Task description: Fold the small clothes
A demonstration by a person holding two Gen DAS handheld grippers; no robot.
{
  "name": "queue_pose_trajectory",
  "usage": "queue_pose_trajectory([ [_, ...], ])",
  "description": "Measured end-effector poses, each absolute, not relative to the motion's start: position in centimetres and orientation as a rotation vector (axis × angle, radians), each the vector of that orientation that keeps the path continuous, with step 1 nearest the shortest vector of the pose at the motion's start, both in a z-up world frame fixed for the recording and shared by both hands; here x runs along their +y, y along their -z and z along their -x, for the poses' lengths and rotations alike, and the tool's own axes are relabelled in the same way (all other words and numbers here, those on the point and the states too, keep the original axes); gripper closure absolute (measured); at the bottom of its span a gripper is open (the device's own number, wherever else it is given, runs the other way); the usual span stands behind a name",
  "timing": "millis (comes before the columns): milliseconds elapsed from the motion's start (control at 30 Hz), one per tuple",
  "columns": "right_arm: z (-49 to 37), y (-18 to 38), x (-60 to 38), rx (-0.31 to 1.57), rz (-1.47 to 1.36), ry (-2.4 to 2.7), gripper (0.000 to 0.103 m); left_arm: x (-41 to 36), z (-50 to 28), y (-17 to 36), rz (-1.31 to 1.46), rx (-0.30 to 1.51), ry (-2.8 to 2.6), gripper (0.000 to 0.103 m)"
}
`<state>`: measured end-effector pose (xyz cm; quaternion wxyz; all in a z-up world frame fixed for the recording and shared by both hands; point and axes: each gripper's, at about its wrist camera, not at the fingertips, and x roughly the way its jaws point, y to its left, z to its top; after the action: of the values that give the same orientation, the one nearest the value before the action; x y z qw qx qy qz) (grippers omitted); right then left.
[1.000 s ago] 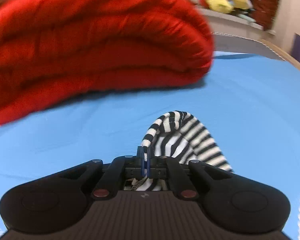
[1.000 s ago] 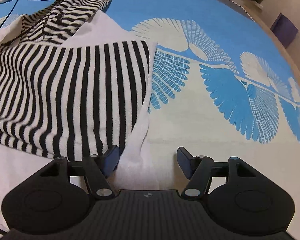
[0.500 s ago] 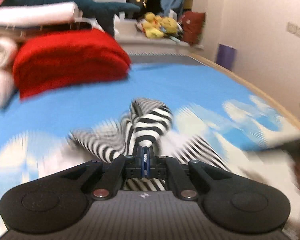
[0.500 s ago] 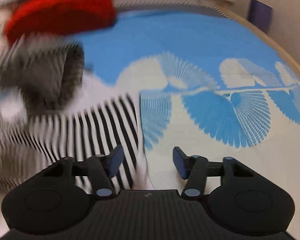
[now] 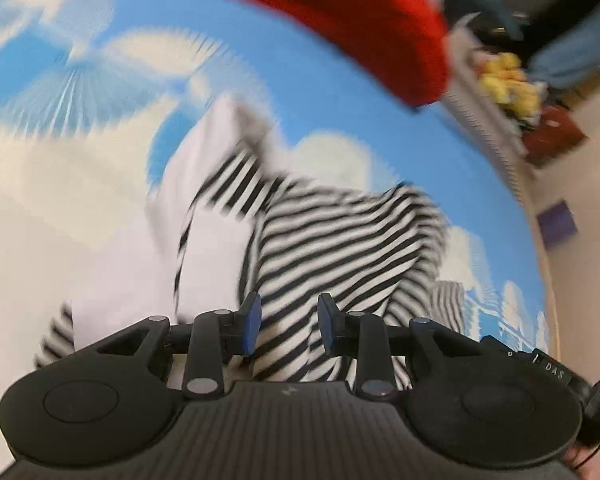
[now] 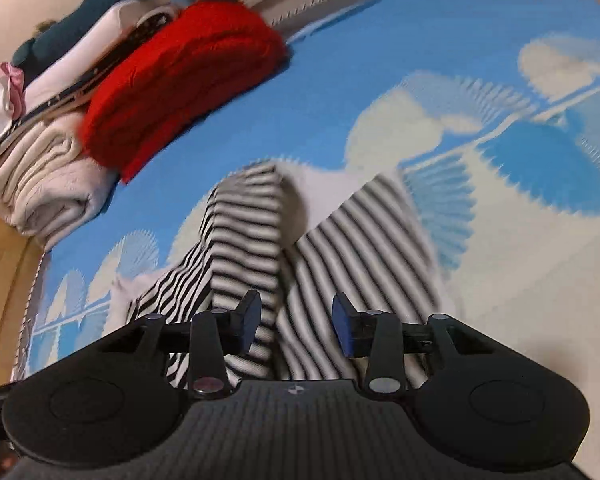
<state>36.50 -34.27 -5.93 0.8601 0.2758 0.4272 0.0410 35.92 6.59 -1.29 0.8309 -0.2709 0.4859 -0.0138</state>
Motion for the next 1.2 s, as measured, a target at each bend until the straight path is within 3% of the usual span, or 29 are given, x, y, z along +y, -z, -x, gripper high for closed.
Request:
queue_pose_trajectory([
  [133, -37.7, 7.5, -31.2, 0.955, -0.555, -0.111, 0.058, 4.9, -37.0, 3.1, 0.536, 1.117, 0.034, 0.062],
  [367, -38.4, 9.6, -27.3, 1.033, -0.467, -0.165, 0.061, 3.6, -37.2, 6.6, 0.478, 1.213, -0.008, 0.064],
  [400, -38.2, 9.6, -26.9, 1.030, -0.447, -0.178, 0.077, 3.5, -37.4, 6.6, 0.466, 1.211, -0.009, 0.076],
  [433, -38.1, 9.4, -26.8, 1.020, -0.433, -0.189, 0.089, 3.4, -37.5, 6.4, 0.454, 1.198, -0.012, 0.101],
  [467, -37.9, 9.0, -27.0, 1.004, -0.429, -0.194, 0.102, 3.4, -37.7, 6.1, 0.443, 1.177, -0.022, 0.102],
  [700, -33.1, 0.0, -29.5, 0.661, -0.408, -0.431, 0.102, 6.4, -36.5, -2.0, 0.443, 0.761, 0.030, 0.102],
  [767, -33.1, 1.2, -29.9, 0.802, -0.411, -0.503, 0.102, 7.3, -36.4, -1.8, 0.451, 0.771, 0.008, 0.102],
  [833, -33.0, 4.0, -29.0, 1.015, -0.285, -0.527, 0.102, 8.0, -36.9, 0.3, 0.484, 0.917, 0.000, 0.101],
  [933, -31.6, 6.1, -26.8, 1.112, 0.010, -0.514, 0.093, 9.0, -36.7, 4.1, 0.511, 1.135, -0.097, 0.099],
  [1033, -32.0, 5.2, -28.2, 1.046, -0.081, -0.467, 0.083, 9.8, -36.2, 4.2, 0.558, 1.123, -0.136, 0.096],
  [1067, -32.4, 4.7, -29.0, 1.010, -0.137, -0.432, 0.073, 9.9, -36.2, 3.8, 0.560, 1.101, -0.134, 0.091],
  [1100, -32.9, 4.3, -29.8, 0.971, -0.192, -0.389, 0.062, 9.7, -36.1, 3.3, 0.559, 1.083, -0.130, 0.076],
  [1133, -33.3, 4.1, -30.5, 0.942, -0.241, -0.343, 0.056, 9.5, -36.0, 3.0, 0.555, 1.072, -0.129, 0.062],
  [1200, -34.3, 4.6, -31.7, 0.930, -0.343, -0.268, 0.051, 9.0, -36.1, 3.2, 0.547, 1.087, -0.129, 0.058],
])
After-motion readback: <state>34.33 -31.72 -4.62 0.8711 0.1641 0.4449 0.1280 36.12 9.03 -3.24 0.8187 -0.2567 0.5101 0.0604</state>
